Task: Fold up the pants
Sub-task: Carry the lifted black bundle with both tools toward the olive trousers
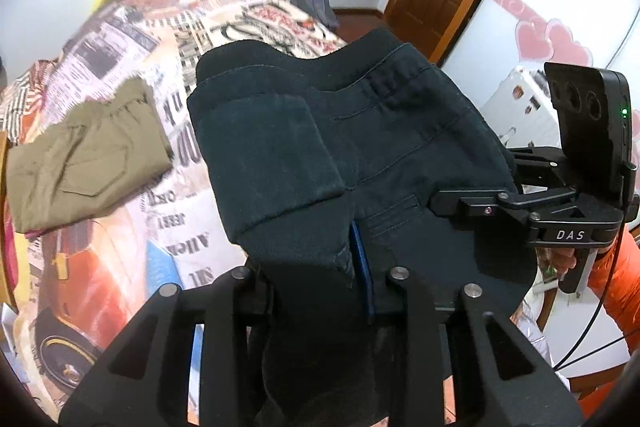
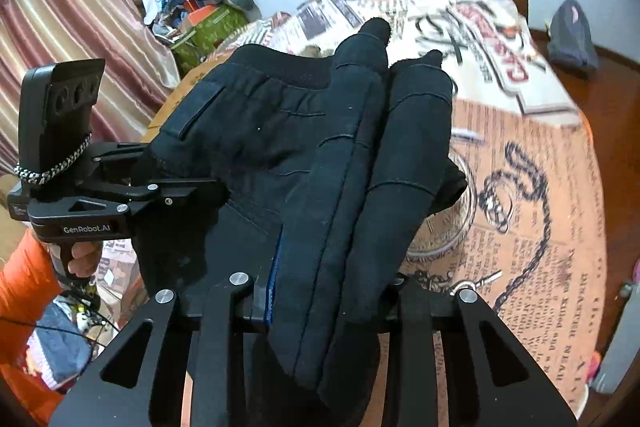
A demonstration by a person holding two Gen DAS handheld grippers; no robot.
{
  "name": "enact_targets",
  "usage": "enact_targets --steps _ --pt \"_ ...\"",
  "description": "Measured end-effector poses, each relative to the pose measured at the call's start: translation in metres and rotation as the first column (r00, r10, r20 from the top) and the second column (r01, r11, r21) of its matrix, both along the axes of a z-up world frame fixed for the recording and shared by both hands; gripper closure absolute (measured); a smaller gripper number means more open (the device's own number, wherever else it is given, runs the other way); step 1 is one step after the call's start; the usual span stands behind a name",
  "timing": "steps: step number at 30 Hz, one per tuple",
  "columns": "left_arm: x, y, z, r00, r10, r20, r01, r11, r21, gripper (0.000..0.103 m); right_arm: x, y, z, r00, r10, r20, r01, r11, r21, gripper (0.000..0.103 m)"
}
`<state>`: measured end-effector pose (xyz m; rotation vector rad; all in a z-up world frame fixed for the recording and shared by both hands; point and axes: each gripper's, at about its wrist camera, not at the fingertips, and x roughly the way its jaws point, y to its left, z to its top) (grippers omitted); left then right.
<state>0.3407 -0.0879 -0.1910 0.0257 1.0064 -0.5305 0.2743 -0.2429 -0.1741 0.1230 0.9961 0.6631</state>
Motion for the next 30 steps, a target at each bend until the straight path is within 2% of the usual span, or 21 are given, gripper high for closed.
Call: enact_targets --steps 7,15,23,30 --pt "-0.009 0.031 0.038 0.995 0.05 0.091 -0.048 0.999 -0.021 0.073 -0.001 0.022 0.032 0.995 0.02 0.093 -0.02 1.0 -0.005 0.076" --pt "-0.011 0.079 0.068 0.978 0.119 0.174 -0.115 0.993 -0.031 0.073 0.013 0.06 0.053 0.985 0.054 0.163 -0.055 0.998 0.007 0.077" --pt "0.01 0.129 0.081 0.954 0.19 0.231 -0.188 0.982 -0.029 0.073 0.051 0.107 0.063 0.976 0.087 0.199 -0.092 0.996 0.018 0.077" --pt "0.047 0.181 0.072 0.932 0.256 0.258 -0.264 0.965 -0.002 0.073 0.096 0.167 0.057 0.967 0.122 0.223 -0.127 0.992 0.011 0.077"
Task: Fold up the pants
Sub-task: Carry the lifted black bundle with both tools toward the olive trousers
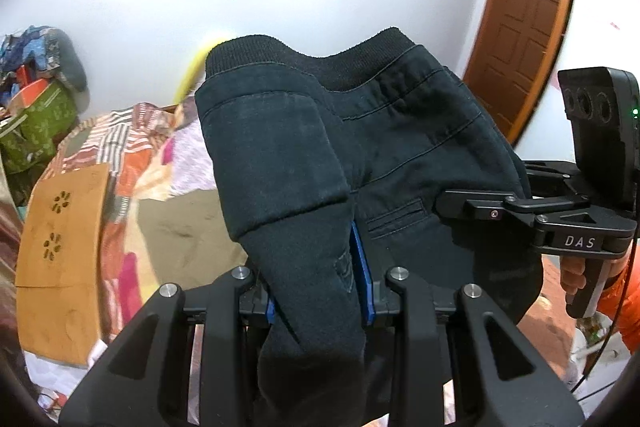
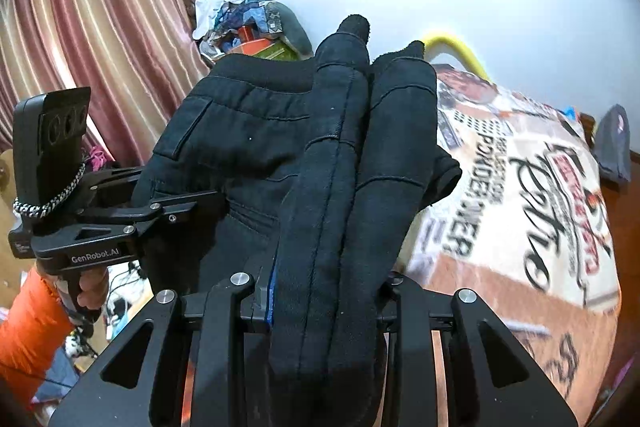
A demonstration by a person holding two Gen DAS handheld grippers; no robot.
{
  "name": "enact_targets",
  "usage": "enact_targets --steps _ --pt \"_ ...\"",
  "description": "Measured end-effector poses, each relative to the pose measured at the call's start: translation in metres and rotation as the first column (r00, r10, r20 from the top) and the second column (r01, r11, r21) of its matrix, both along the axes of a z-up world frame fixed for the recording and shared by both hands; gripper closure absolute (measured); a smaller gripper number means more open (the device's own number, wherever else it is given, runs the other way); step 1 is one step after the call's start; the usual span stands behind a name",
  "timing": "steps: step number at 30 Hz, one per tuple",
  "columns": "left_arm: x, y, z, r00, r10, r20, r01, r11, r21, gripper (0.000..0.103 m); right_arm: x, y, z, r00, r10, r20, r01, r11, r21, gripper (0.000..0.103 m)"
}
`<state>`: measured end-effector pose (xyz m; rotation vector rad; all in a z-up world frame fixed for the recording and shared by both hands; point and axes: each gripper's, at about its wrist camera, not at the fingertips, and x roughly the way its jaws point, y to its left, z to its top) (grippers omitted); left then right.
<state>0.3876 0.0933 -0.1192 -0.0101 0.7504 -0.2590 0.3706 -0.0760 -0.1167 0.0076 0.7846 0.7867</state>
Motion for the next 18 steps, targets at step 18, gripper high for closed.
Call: enact_targets --steps 18 --pt "0.148 0.091 -0.124 0.982 0.091 -0.168 -0.092 0.996 0.001 0.071 0.113 0.091 -0.097 0.994 -0.027 -0.104 0.02 0.997 -0.072 0.077"
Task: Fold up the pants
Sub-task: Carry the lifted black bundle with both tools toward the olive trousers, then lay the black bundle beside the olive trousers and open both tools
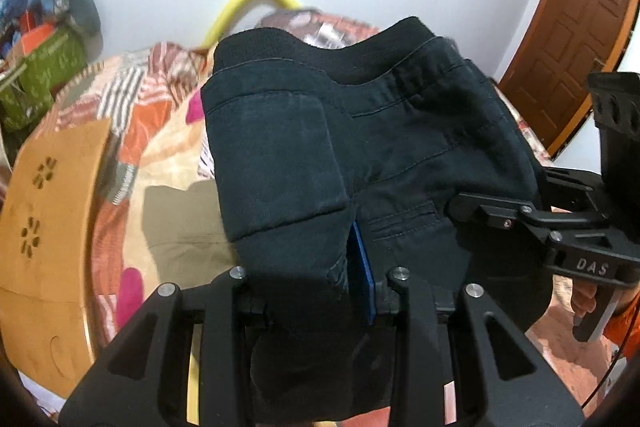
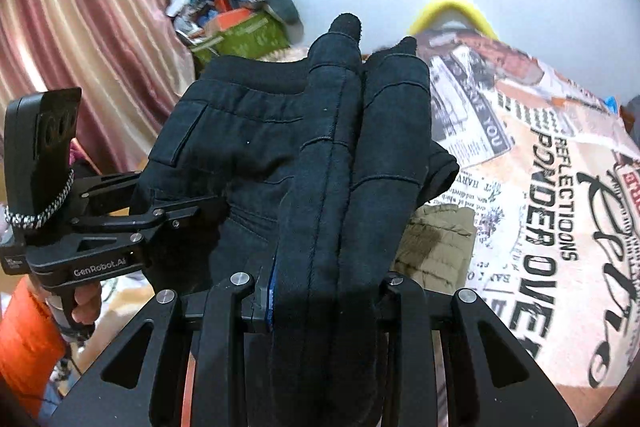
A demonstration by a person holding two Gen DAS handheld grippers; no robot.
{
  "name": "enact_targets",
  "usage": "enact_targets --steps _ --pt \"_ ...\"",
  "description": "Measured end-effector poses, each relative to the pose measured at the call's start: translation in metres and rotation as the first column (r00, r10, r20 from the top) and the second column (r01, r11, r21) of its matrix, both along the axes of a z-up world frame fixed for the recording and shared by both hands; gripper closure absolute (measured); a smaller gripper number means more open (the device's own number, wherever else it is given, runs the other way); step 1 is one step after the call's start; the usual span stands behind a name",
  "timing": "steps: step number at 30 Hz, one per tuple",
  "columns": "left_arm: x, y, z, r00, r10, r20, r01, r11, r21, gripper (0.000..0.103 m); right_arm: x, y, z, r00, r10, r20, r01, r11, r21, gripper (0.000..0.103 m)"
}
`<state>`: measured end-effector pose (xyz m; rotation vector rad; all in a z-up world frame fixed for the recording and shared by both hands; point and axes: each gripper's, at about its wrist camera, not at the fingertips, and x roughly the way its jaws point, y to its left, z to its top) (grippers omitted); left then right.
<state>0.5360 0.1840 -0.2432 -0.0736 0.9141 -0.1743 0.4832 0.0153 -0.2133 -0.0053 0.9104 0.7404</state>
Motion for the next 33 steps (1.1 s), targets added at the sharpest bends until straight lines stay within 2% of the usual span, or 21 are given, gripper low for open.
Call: enact_targets --steps 6,8,11,14,16,19,24,27,33 --pt "0.03 0.012 -0.047 0.997 0.028 -0.065 -0.028 1.0 -0.001 0.058 0.024 -0.002 -0.037 0.998 -0.019 -0.065 0.017 0.999 -0.042 0.076" --pt "0.033 0.021 -0.056 0.996 0.048 -0.077 -0.049 0.999 -0.004 0.048 0.026 -0.005 -0.041 0.997 -0.023 -0.075 0.019 0.998 -0.052 0.073" --pt "0.025 0.031 -0.054 0.994 0.088 -0.062 -0.09 0.996 -0.027 0.038 0.024 -0.017 -0.042 0.995 -0.03 -0.092 0.026 0.999 -0.047 0.067" --pt "0.015 0.036 -0.05 0.993 0.102 -0.059 -0.103 0.995 -0.01 0.038 0.017 -0.026 -0.033 0.995 -0.032 -0.092 0.026 0.998 -0.059 0.064" --pt "0.006 0.038 -0.045 0.991 0.119 -0.056 -0.117 0.993 0.025 0.038 0.008 -0.036 -0.023 0.997 -0.038 -0.06 0.033 0.996 -0.08 0.064" --pt "-0.013 0.037 -0.031 0.99 0.14 -0.035 -0.137 0.988 0.075 0.038 -0.005 -0.047 -0.009 0.999 -0.038 0.004 0.038 0.991 -0.128 0.062" --pt "-0.053 0.028 0.006 0.987 0.159 0.024 -0.161 0.976 0.145 0.038 -0.038 -0.065 0.032 0.996 -0.058 0.069 0.067 0.989 -0.135 0.062" --pt "-0.08 0.018 0.036 0.986 0.15 0.074 -0.16 0.976 0.146 0.038 -0.071 -0.068 0.067 0.988 -0.045 0.147 0.063 0.99 -0.126 0.062" --pt "-0.158 -0.011 0.116 0.965 0.14 0.222 -0.167 0.981 0.104 0.038 -0.142 -0.082 0.143 0.963 -0.066 0.261 0.069 0.998 -0.003 0.062"
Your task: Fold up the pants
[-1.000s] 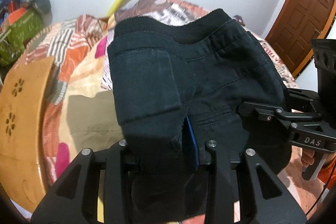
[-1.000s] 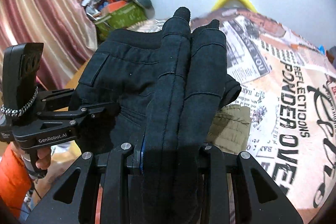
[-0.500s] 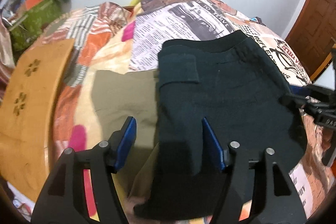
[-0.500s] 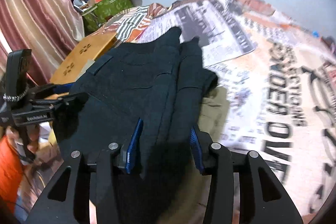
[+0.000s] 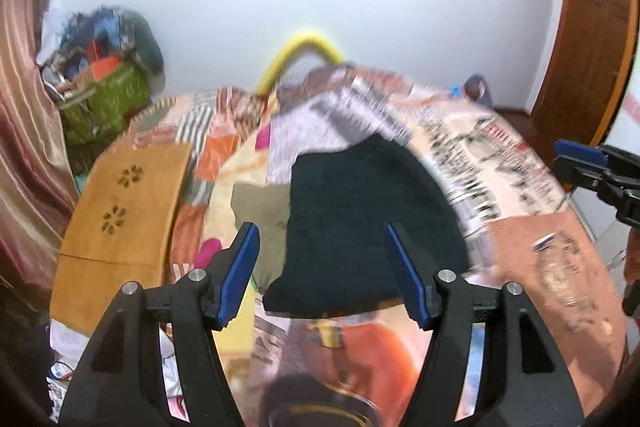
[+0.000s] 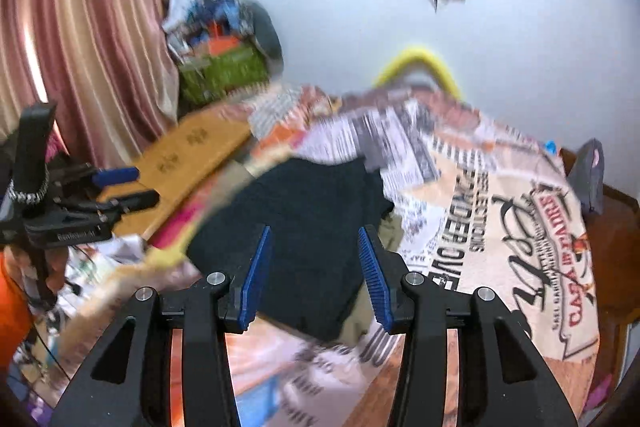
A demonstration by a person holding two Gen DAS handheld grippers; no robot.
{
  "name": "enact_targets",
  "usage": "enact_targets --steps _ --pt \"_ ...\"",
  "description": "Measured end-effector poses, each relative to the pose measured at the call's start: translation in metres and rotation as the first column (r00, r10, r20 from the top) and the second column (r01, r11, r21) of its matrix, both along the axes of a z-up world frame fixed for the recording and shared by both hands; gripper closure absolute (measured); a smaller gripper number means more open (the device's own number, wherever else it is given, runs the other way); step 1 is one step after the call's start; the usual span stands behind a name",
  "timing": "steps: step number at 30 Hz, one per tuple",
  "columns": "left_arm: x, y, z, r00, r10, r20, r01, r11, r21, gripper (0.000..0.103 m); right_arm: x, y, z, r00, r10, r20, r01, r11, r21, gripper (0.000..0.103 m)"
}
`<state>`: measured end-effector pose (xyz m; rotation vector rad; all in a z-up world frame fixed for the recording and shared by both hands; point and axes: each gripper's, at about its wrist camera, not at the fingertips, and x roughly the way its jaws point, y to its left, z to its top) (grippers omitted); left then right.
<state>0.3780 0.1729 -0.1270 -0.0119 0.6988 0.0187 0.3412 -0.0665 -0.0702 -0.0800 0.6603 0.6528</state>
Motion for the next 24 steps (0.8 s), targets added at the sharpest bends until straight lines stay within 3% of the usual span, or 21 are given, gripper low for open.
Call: enact_targets --steps 6,11,17,24 --pt "-0.088 -0.032 0.071 0.984 -0.013 0.175 0.012 1.0 0.006 0.038 -0.077 -0.007 0.067 0.985 -0.02 0.174 0.009 0.998 0.067 0.062" --pt "-0.165 -0.058 0.115 0.946 -0.014 0.324 0.004 1.0 0.029 0.038 -0.133 -0.019 0.101 0.966 -0.026 0.259 -0.009 0.991 0.132 0.062" --pt "-0.251 -0.082 0.143 0.897 -0.01 0.442 -0.009 0.999 0.04 0.038 -0.195 -0.028 0.122 0.933 -0.038 0.358 -0.027 0.984 0.176 0.062" --pt "-0.31 -0.093 0.145 0.868 0.032 0.496 -0.033 0.999 -0.006 0.033 -0.242 -0.031 0.125 0.909 -0.071 0.411 -0.036 0.969 0.246 0.062"
